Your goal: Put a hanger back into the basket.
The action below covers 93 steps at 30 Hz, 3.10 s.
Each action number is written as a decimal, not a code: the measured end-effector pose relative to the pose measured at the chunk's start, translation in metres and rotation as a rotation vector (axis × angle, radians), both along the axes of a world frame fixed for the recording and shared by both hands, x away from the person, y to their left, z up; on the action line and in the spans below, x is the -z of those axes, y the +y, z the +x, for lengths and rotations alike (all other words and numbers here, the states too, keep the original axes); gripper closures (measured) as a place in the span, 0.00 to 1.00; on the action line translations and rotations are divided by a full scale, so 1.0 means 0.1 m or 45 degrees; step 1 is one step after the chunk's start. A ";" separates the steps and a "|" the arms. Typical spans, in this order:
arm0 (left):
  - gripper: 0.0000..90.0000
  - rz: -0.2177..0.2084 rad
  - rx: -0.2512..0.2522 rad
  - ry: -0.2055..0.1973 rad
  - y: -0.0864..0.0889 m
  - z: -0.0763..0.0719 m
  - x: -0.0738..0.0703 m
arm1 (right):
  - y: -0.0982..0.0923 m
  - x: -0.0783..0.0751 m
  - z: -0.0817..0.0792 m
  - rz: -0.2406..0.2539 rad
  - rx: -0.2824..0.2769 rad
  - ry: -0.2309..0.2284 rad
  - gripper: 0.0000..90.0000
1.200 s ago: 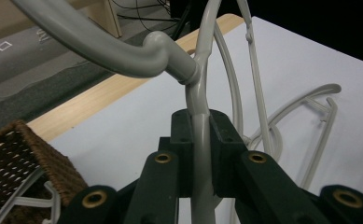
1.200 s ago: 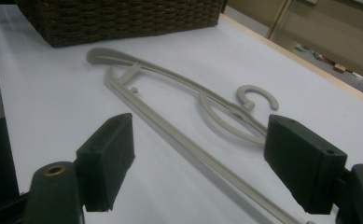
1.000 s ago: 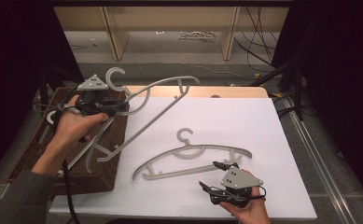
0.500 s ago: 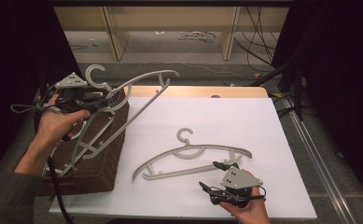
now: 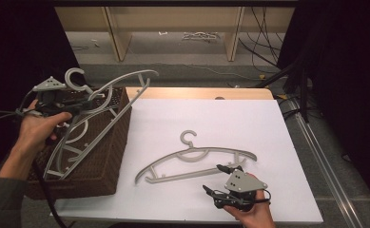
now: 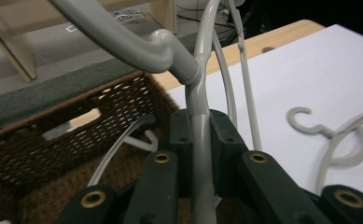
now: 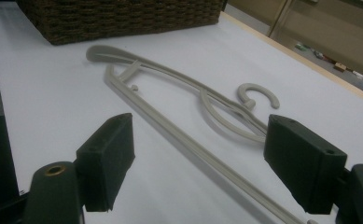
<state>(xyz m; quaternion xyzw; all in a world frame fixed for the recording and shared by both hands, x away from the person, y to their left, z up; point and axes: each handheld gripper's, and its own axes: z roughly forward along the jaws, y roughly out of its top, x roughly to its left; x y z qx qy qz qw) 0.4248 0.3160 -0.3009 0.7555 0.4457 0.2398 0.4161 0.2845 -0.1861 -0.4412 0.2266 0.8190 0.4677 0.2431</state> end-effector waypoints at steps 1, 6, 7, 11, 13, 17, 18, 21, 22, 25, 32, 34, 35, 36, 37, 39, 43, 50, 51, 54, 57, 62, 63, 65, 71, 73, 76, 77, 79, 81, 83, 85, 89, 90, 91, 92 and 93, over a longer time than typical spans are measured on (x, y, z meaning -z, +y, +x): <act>0.90 -0.009 -0.009 0.000 0.03 0.00 0.02 | 0.00 0.00 0.00 0.004 0.002 -0.004 0.28; 0.90 0.018 -0.056 -0.009 0.17 0.01 0.07 | 0.00 0.01 0.01 0.000 0.000 -0.008 0.28; 0.90 0.019 -0.064 -0.013 0.19 0.02 0.08 | 0.00 0.01 0.01 -0.001 -0.001 -0.007 0.28; 0.90 0.044 -0.101 -0.010 0.27 0.02 0.11 | 0.01 0.01 0.01 -0.001 -0.001 -0.009 0.28; 0.90 0.055 -0.107 -0.005 0.31 0.03 0.13 | 0.01 0.02 0.00 -0.002 -0.001 -0.008 0.28; 0.90 0.041 -0.130 -0.013 0.41 0.03 0.15 | 0.01 0.02 0.00 -0.004 -0.002 -0.007 0.28; 0.90 0.035 -0.141 -0.017 0.43 0.03 0.16 | 0.01 0.02 0.00 -0.004 -0.002 -0.005 0.28; 0.90 0.053 -0.140 -0.013 0.49 0.03 0.19 | 0.01 0.02 0.00 -0.003 -0.002 -0.001 0.28; 0.90 0.051 -0.144 -0.010 0.51 0.02 0.20 | 0.01 0.02 0.00 -0.004 -0.002 0.000 0.28; 0.90 0.055 -0.153 -0.002 0.56 0.01 0.24 | 0.01 0.02 0.00 -0.015 -0.008 0.006 0.28; 0.90 0.087 -0.154 0.010 0.64 -0.01 0.34 | 0.02 0.03 0.01 -0.014 -0.007 0.004 0.28; 0.90 0.103 -0.150 0.015 0.67 -0.02 0.36 | 0.02 0.03 0.01 -0.022 -0.013 0.010 0.28; 0.90 0.076 -0.151 0.020 0.67 -0.02 0.39 | 0.02 0.03 0.01 -0.024 -0.016 0.014 0.28; 0.90 0.093 -0.144 0.029 0.68 -0.02 0.40 | 0.02 0.03 0.01 -0.022 -0.013 0.012 0.28; 0.90 0.083 -0.150 0.021 0.68 -0.02 0.41 | 0.02 0.04 0.01 -0.030 -0.014 0.010 0.28; 0.90 0.086 -0.146 0.020 0.70 -0.02 0.43 | 0.03 0.04 0.01 -0.035 -0.017 0.009 0.28; 0.90 0.083 -0.140 0.018 0.71 -0.02 0.45 | 0.03 0.04 0.00 -0.046 -0.022 0.022 0.28; 0.90 0.114 -0.115 0.005 0.70 -0.02 0.49 | 0.04 0.04 0.00 -0.044 -0.023 0.016 0.28; 0.90 0.143 -0.098 0.008 0.71 -0.02 0.48 | 0.04 0.04 0.00 -0.042 -0.023 0.015 0.28; 0.90 0.079 -0.161 0.044 0.67 -0.05 0.53 | 0.03 0.04 0.00 -0.039 -0.022 0.013 0.28; 0.90 0.087 -0.159 0.052 0.67 -0.04 0.55 | 0.03 0.04 0.00 -0.039 -0.021 0.013 0.28; 0.90 0.127 -0.136 0.072 0.69 -0.04 0.57 | 0.03 0.04 0.00 -0.038 -0.021 0.011 0.28; 0.90 0.132 -0.132 0.076 0.69 -0.04 0.58 | 0.03 0.04 0.00 -0.039 -0.022 0.014 0.28; 0.90 0.098 -0.157 0.063 0.66 -0.03 0.60 | 0.03 0.04 0.00 -0.039 -0.022 0.011 0.28; 0.90 0.152 -0.136 0.097 0.69 -0.02 0.62 | 0.03 0.04 0.00 -0.038 -0.022 0.011 0.28; 0.90 0.120 -0.161 0.082 0.67 -0.02 0.65 | 0.03 0.04 0.00 -0.039 -0.022 0.012 0.28; 0.90 0.139 -0.161 0.102 0.69 -0.02 0.66 | 0.03 0.04 0.00 -0.039 -0.023 0.012 0.28; 0.90 0.163 -0.150 0.112 0.71 -0.02 0.66 | 0.03 0.04 0.00 -0.039 -0.023 0.011 0.28; 0.90 0.142 -0.173 0.103 0.71 -0.01 0.67 | 0.03 0.04 0.00 -0.039 -0.022 0.012 0.28; 0.90 0.152 -0.180 0.111 0.73 -0.01 0.67 | 0.03 0.04 0.00 -0.039 -0.022 0.014 0.28; 0.91 0.151 -0.191 0.114 0.74 0.00 0.68 | 0.03 0.04 0.00 -0.039 -0.023 0.013 0.28; 0.91 0.157 -0.200 0.115 0.75 0.00 0.69 | 0.03 0.04 0.00 -0.040 -0.023 0.014 0.28; 0.91 0.180 -0.194 0.154 0.75 0.03 0.72 | 0.03 0.04 0.00 -0.039 -0.023 0.012 0.28; 0.91 0.202 -0.195 0.165 0.73 0.04 0.74 | 0.03 0.04 0.00 -0.039 -0.023 0.013 0.28; 0.91 0.212 -0.192 0.174 0.72 0.04 0.75 | 0.03 0.04 0.00 -0.039 -0.022 0.014 0.28; 0.91 0.204 -0.188 0.172 0.71 0.06 0.77 | 0.03 0.04 0.00 -0.040 -0.022 0.014 0.28; 0.90 0.214 -0.184 0.174 0.70 0.06 0.78 | 0.04 0.04 0.00 -0.038 -0.022 0.012 0.28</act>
